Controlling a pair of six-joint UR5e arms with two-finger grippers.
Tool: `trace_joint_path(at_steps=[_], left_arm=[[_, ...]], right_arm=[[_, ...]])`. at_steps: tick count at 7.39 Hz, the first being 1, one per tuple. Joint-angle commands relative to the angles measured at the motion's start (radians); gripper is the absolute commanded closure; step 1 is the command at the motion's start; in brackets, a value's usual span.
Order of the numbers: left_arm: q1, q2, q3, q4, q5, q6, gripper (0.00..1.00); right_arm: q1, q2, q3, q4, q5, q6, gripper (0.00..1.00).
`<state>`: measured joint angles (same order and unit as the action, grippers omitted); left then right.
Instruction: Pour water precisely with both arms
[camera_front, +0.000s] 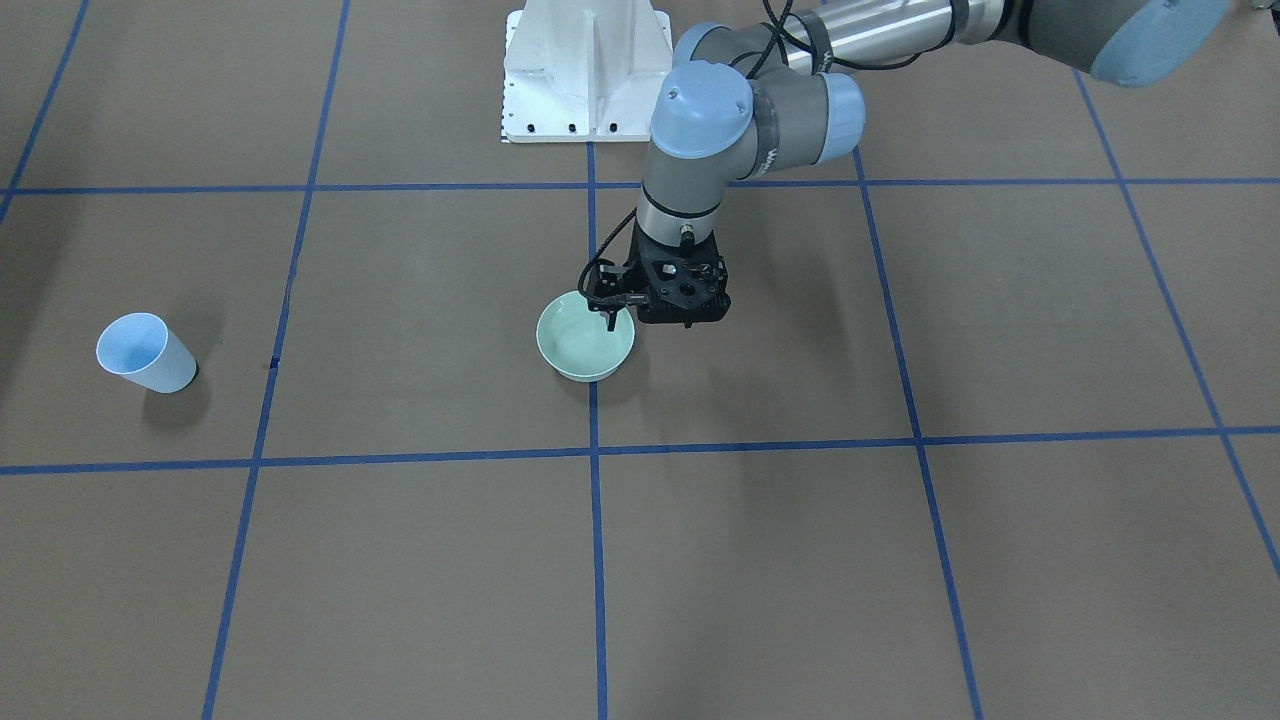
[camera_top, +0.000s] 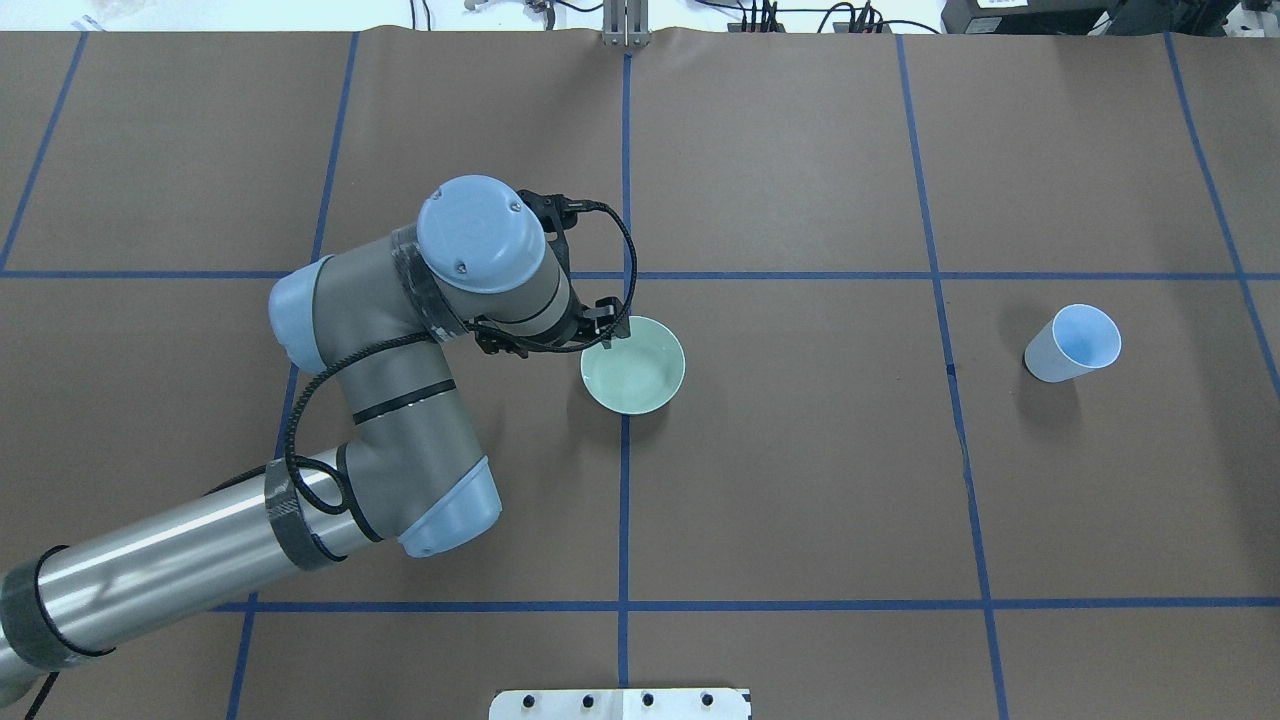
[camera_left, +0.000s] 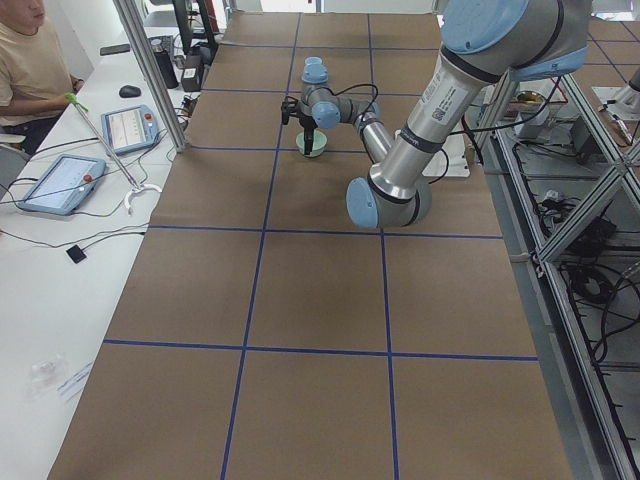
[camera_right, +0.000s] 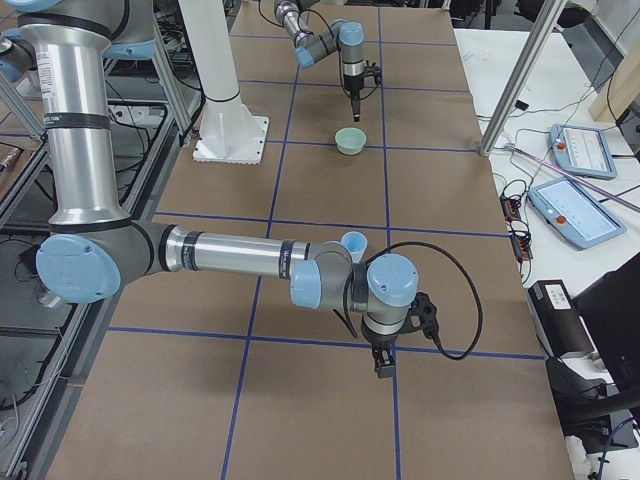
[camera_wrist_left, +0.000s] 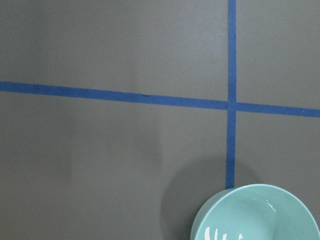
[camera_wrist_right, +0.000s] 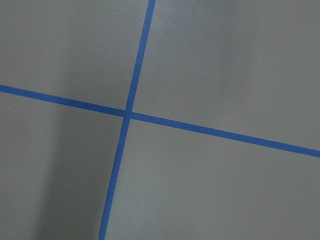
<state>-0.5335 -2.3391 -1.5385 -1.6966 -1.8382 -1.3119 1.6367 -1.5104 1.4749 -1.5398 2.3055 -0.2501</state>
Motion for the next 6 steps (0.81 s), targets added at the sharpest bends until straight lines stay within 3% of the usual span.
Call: trace_joint_path(at_steps=[1,2,3,4,5,6], left_arm=[[0.023,-0.028,0.063,0.008,0.017,-0.020,0.08],[0.026,-0.028,0.067,0.006,0.017,-0.017,0.16],[0.036,-0.026,0.069,-0.001,0.017,-0.014,0.34],[0.041,-0.026,0.069,-0.001,0.017,-0.010,0.76],[0.041,-0.029,0.067,-0.001,0.016,0.003,1.00],[0.041,-0.029,0.067,-0.001,0.014,0.057,1.00]], right_arm=[[0.000,-0.001,-0.001,0.004,-0.003,0.000,0.00],[0.000,-0.001,-0.001,0.004,-0.003,0.000,0.00],[0.000,0.001,-0.001,0.004,-0.003,0.000,0.00],[0.000,0.001,-0.001,0.004,-0.003,0.000,0.00],[0.000,0.003,-0.001,0.004,-0.003,-0.001,0.00],[0.000,0.001,-0.001,0.004,-0.004,-0.002,0.00]])
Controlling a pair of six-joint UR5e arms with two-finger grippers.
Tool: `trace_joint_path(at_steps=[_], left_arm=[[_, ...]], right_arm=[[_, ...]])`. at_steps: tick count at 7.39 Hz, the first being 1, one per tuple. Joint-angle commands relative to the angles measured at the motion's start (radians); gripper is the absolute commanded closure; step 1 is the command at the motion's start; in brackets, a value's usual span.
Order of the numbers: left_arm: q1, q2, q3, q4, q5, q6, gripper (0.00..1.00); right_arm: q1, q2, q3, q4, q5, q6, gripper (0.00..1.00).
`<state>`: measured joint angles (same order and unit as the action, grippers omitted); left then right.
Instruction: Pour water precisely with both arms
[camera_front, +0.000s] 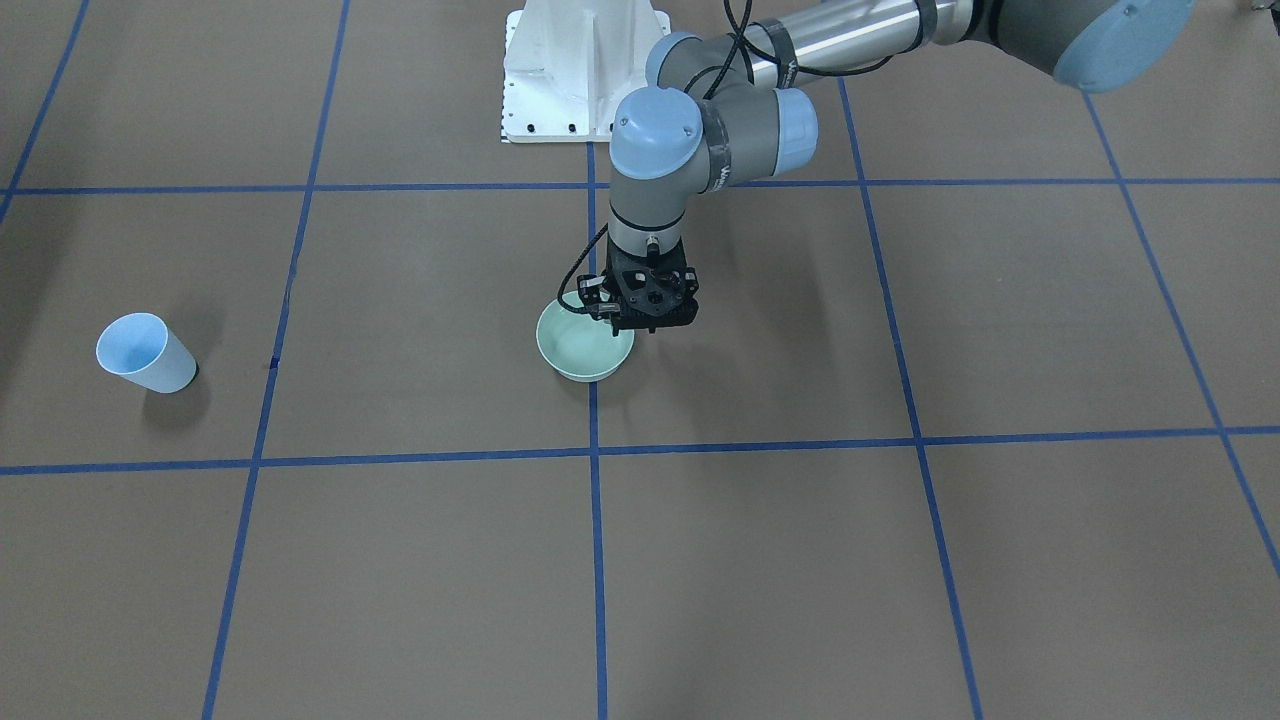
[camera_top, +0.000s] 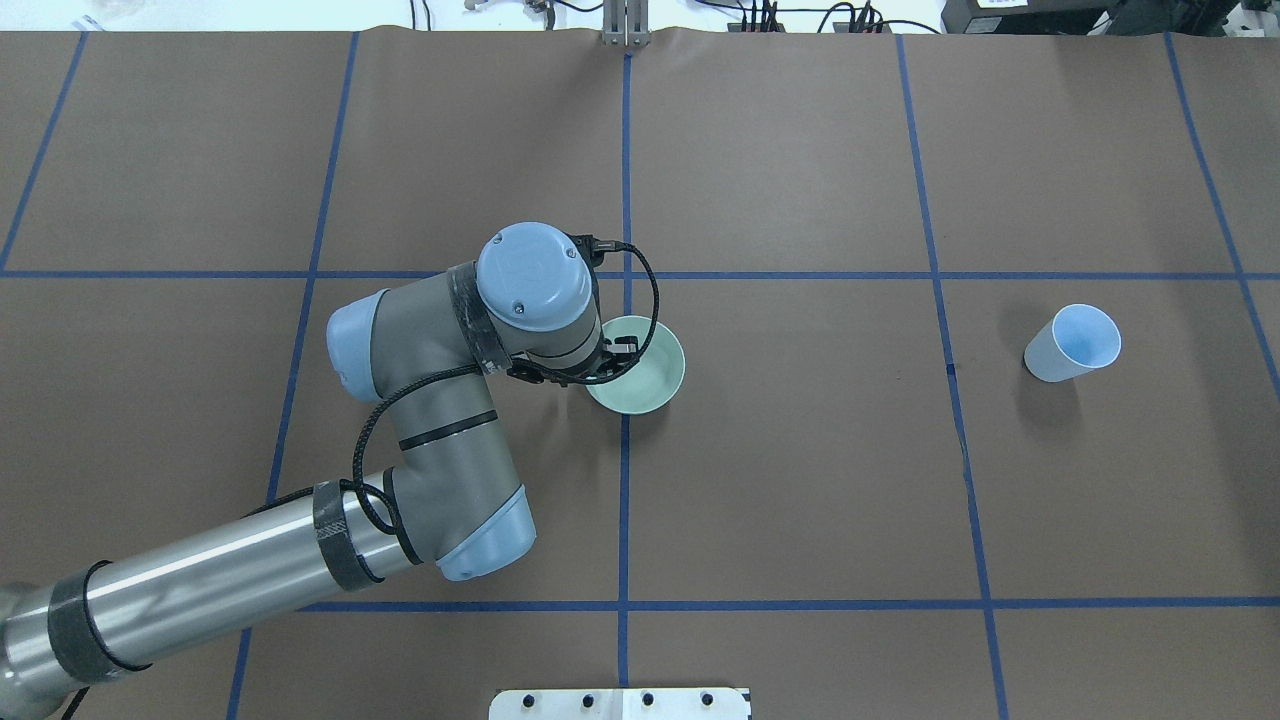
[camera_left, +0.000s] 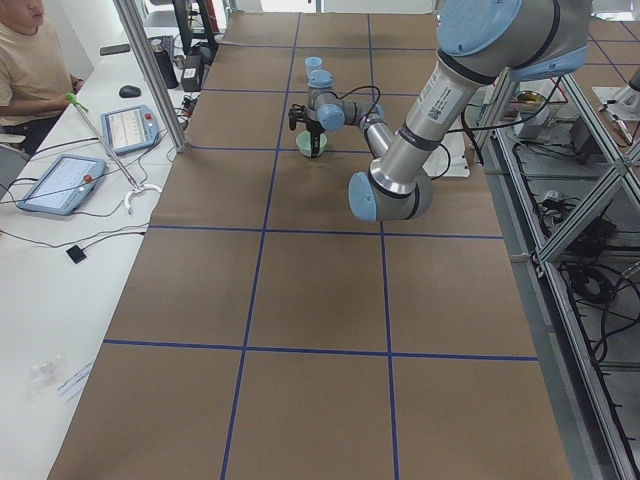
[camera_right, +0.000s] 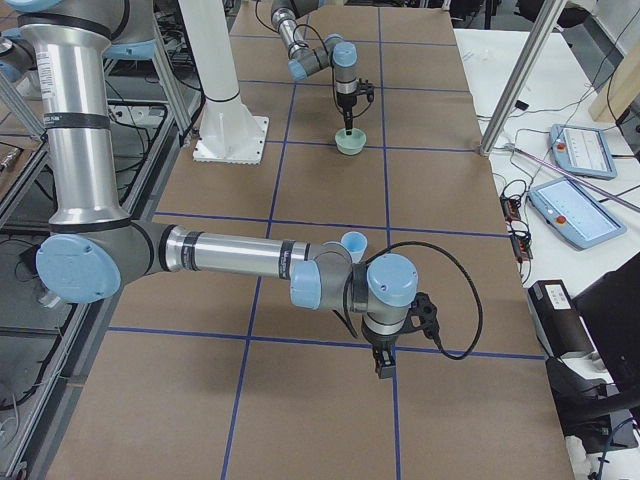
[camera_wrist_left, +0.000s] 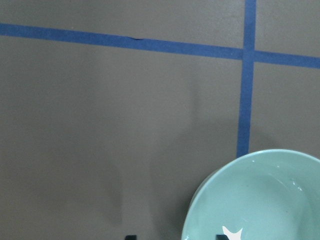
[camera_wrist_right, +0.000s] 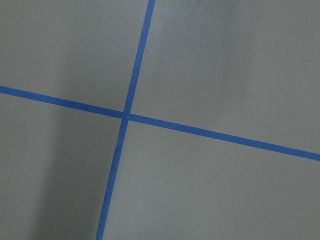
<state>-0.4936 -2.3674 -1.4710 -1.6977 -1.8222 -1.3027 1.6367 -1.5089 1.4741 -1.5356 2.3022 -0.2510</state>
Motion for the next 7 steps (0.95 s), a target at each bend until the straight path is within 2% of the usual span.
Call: trace_joint_path(at_steps=[1,4,5,7], left_arm=[[0.000,-0.001,0.000,-0.002,-0.002,0.057,1.00],[-0.019,-0.003,-0.055,0.010,-0.025,0.112,1.00],[-0.061,0.008,-0.092,0.015,-0.095,0.176,1.00],[-0.162,0.104,-0.139,0.015,-0.195,0.325,1.00]], right_arm=[[0.000,-0.001,0.000,0.000,0.000,-0.001,0.00],[0.000,-0.001,0.000,0.002,-0.001,-0.002,0.00],[0.000,-0.002,-0.001,0.002,-0.001,-0.002,0.00],[0.000,-0.005,-0.002,0.000,-0.001,-0.002,0.00]])
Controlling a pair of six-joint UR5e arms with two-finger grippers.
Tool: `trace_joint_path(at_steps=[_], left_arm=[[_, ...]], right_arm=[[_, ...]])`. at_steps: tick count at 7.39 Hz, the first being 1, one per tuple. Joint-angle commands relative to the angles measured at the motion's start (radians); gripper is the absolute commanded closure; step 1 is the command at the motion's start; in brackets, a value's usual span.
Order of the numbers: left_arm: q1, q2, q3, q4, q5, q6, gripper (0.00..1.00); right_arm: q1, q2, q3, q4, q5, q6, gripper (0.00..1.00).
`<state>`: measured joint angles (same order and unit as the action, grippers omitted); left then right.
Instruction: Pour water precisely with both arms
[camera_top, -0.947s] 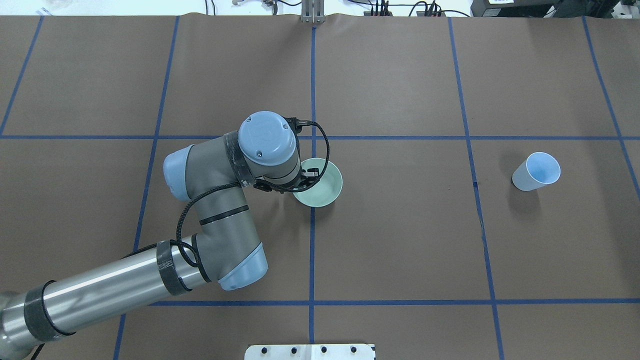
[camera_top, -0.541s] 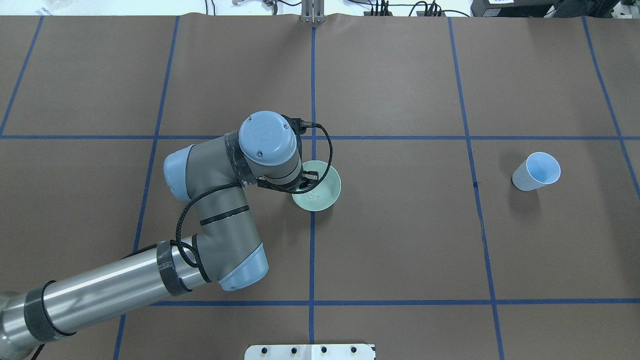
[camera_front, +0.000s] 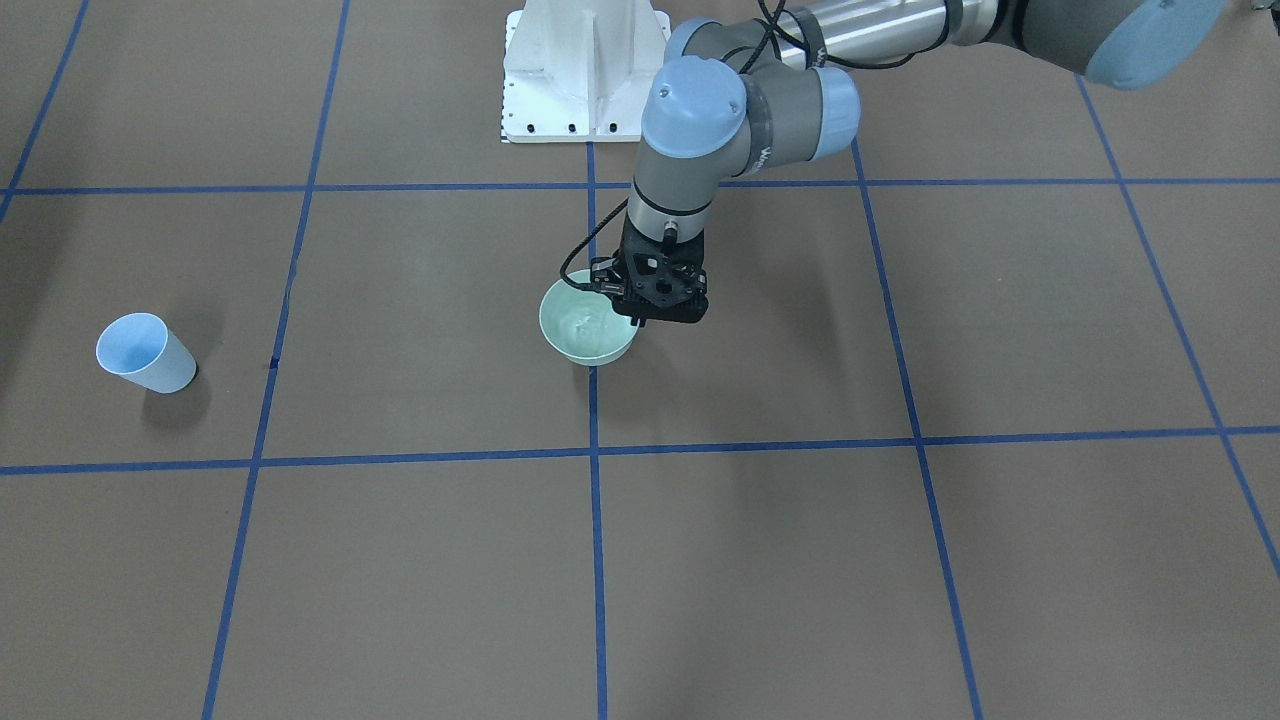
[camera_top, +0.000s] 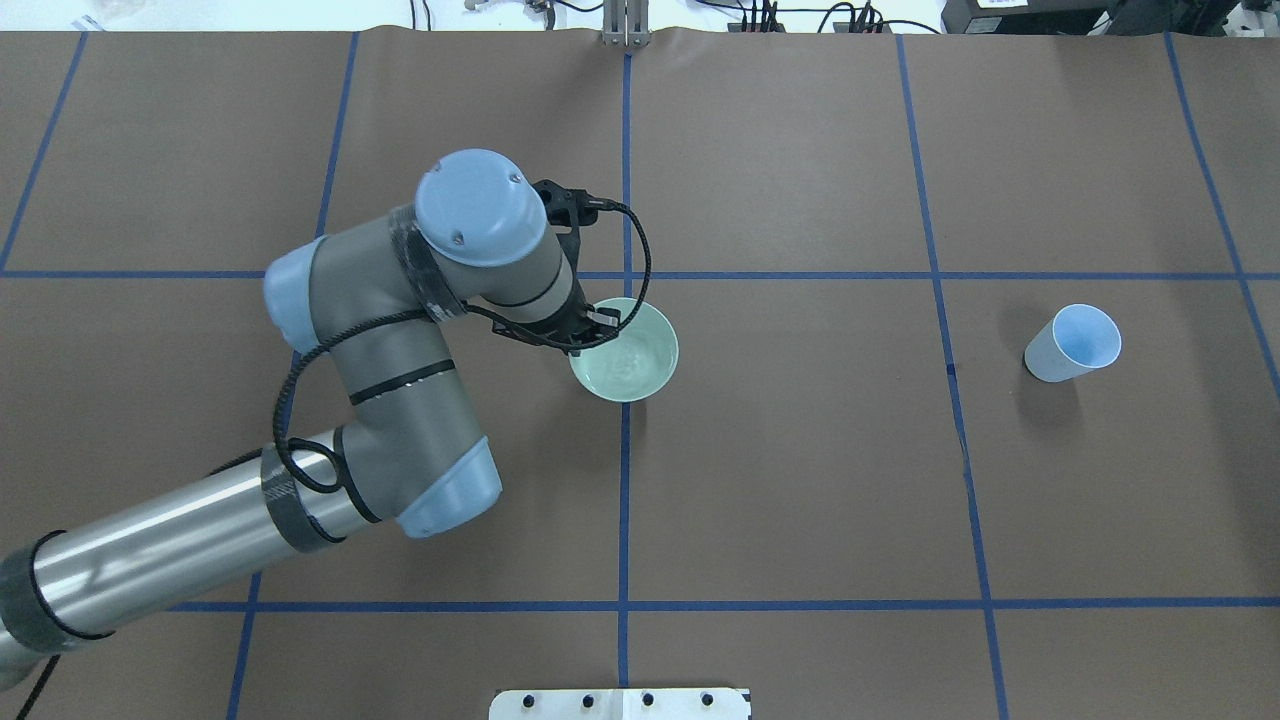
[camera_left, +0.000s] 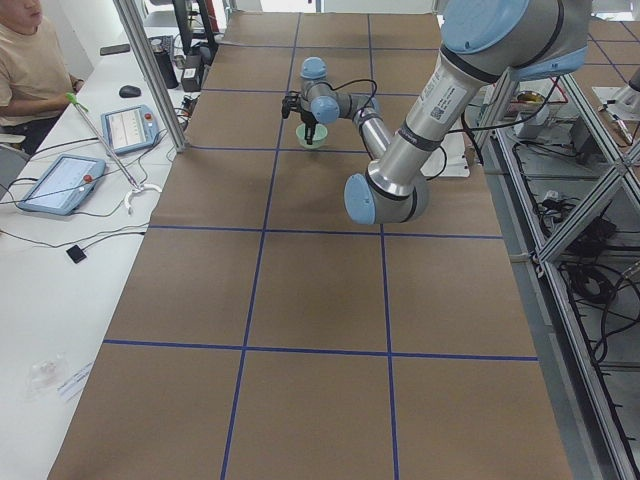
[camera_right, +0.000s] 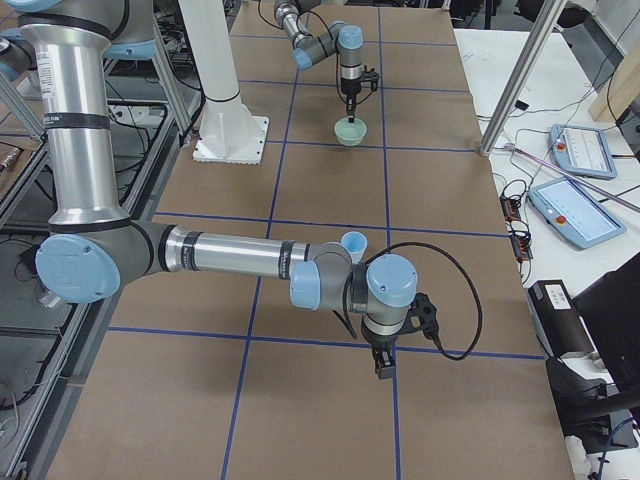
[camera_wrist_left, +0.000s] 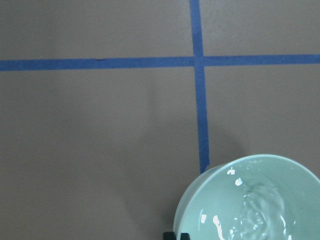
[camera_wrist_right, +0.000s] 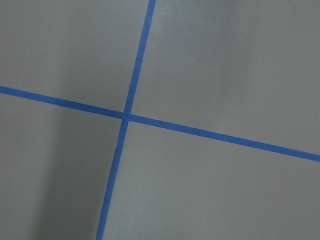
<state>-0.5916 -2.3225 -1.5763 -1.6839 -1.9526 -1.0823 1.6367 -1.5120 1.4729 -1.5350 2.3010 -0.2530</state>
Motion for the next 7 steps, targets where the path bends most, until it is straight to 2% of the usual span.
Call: trace_joint_path(at_steps=[1,4,6,7], left_arm=[[-0.124,0.134,-0.068,0.000,-0.110,0.217,1.00],[-0.319,0.369,-0.114,-0.016,-0.236,0.599,1.00],[-0.428,0.460,-0.102,-0.016,-0.307,0.819,1.00],[-0.477,0.501,-0.091,-0.016,-0.312,0.919,1.00]], right_arm=[[0.000,-0.008,0.003,-0.001,0.001,0.000,0.00],[0.000,-0.010,0.004,0.001,0.001,0.000,0.00],[0.000,-0.010,0.004,-0.001,0.003,0.000,0.00],[0.000,-0.010,0.004,0.001,0.003,-0.002,0.00]])
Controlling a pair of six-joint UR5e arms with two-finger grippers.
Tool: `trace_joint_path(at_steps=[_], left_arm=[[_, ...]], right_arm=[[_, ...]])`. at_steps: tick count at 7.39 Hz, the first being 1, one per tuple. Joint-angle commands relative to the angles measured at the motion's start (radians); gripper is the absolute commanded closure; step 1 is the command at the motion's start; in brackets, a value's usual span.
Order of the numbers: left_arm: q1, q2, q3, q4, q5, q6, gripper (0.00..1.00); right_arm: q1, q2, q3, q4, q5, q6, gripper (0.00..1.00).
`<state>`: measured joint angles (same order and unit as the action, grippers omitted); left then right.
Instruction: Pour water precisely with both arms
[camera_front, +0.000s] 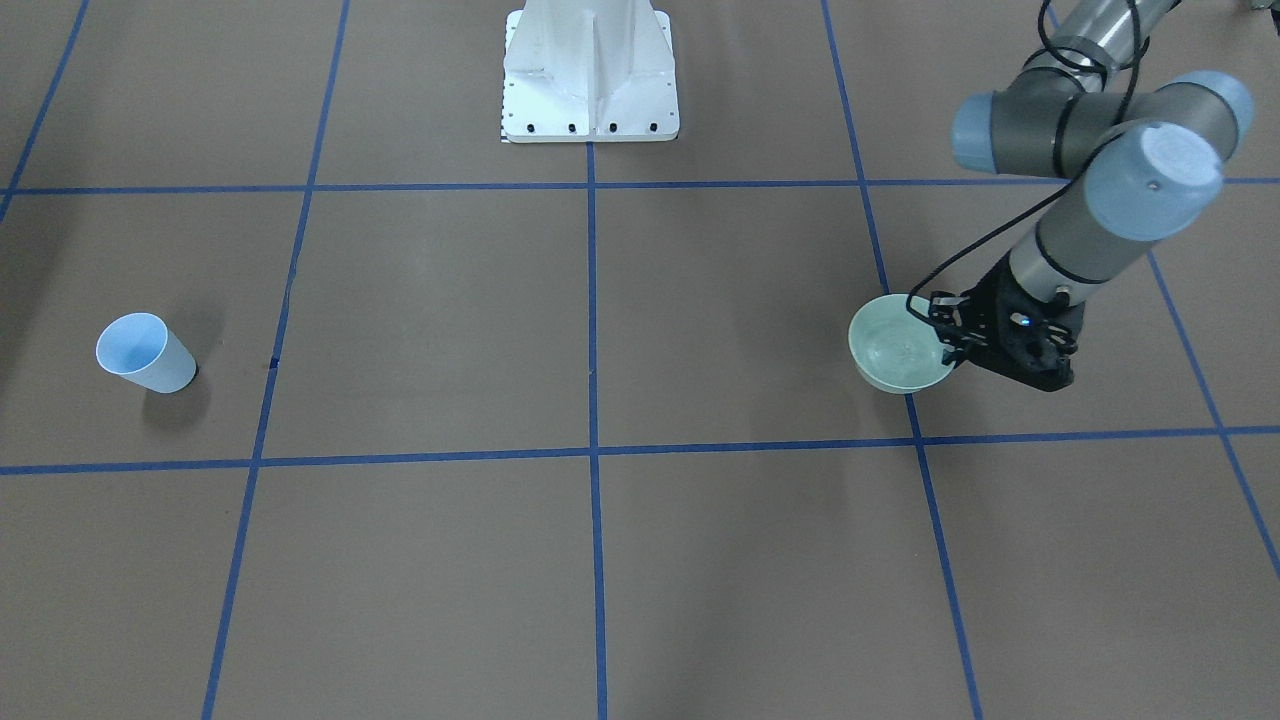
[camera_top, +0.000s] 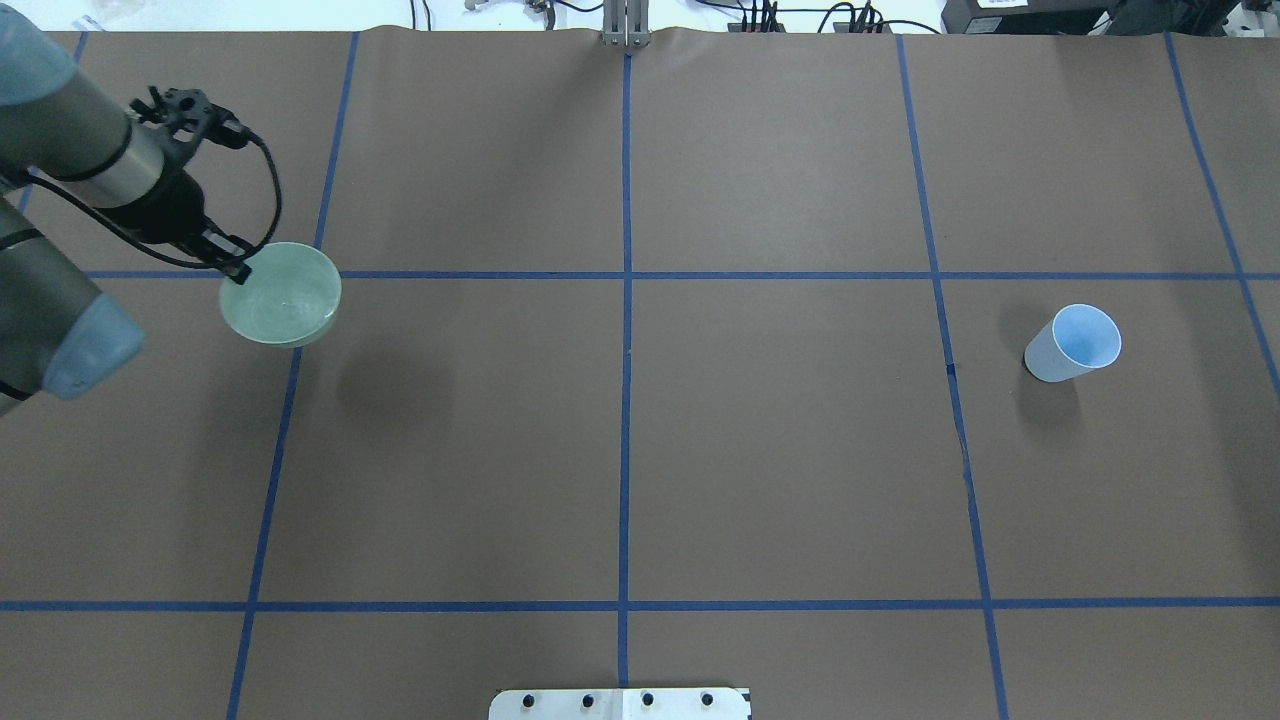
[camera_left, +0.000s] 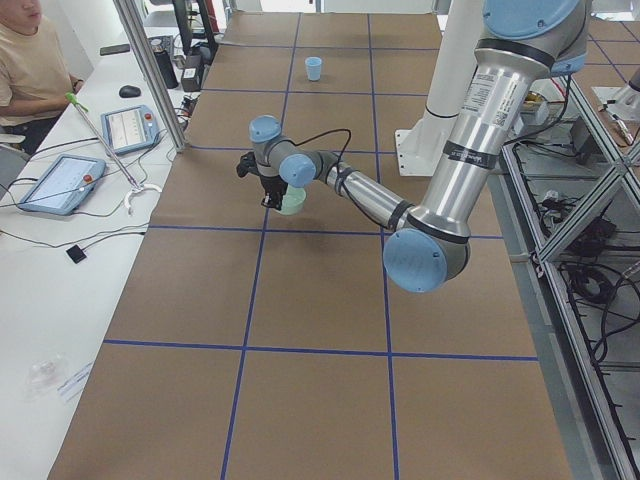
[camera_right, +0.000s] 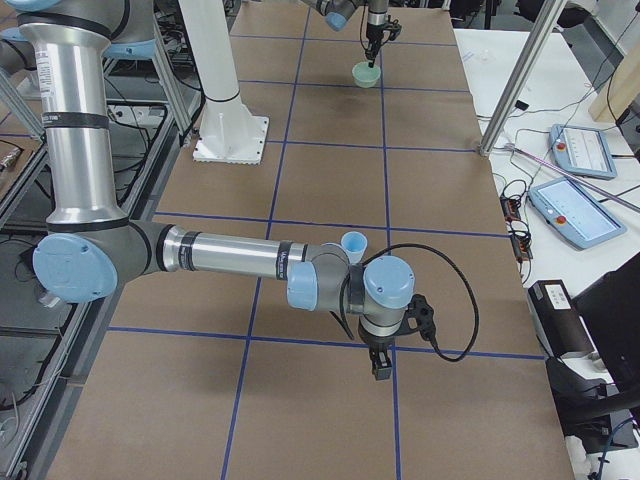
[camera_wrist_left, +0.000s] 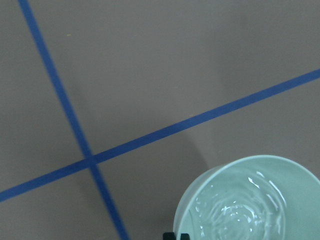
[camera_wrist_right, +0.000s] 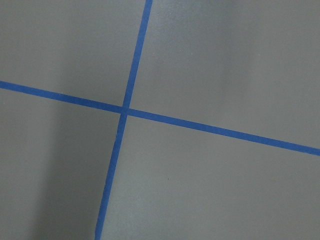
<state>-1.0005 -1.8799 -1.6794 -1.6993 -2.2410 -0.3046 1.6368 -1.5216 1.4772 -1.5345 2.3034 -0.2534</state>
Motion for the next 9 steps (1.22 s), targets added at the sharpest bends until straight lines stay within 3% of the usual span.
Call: trace_joint_path(at_steps=[1,3,5,7,9], left_arm=[[-0.091,0.099,0.030,-0.002,-0.043,0.226,1.00],[-0.147,0.151,0.082,-0.028,-0.077,0.370,1.00],[-0.155,0.179,0.192,-0.202,-0.083,0.371,1.00],[-0.156,0.179,0.225,-0.223,-0.111,0.368,1.00],[-0.158,0.179,0.231,-0.223,-0.112,0.361,0.44]], right_arm=[[0.000,0.000,-0.001,0.001,-0.001,0.000,0.00],[0.000,0.000,-0.001,0.001,0.001,0.000,0.00],[0.000,0.001,-0.001,0.001,-0.001,-0.001,0.00],[0.000,0.001,0.000,0.001,-0.001,-0.001,0.00],[0.000,0.000,0.000,0.001,-0.001,0.000,0.00]])
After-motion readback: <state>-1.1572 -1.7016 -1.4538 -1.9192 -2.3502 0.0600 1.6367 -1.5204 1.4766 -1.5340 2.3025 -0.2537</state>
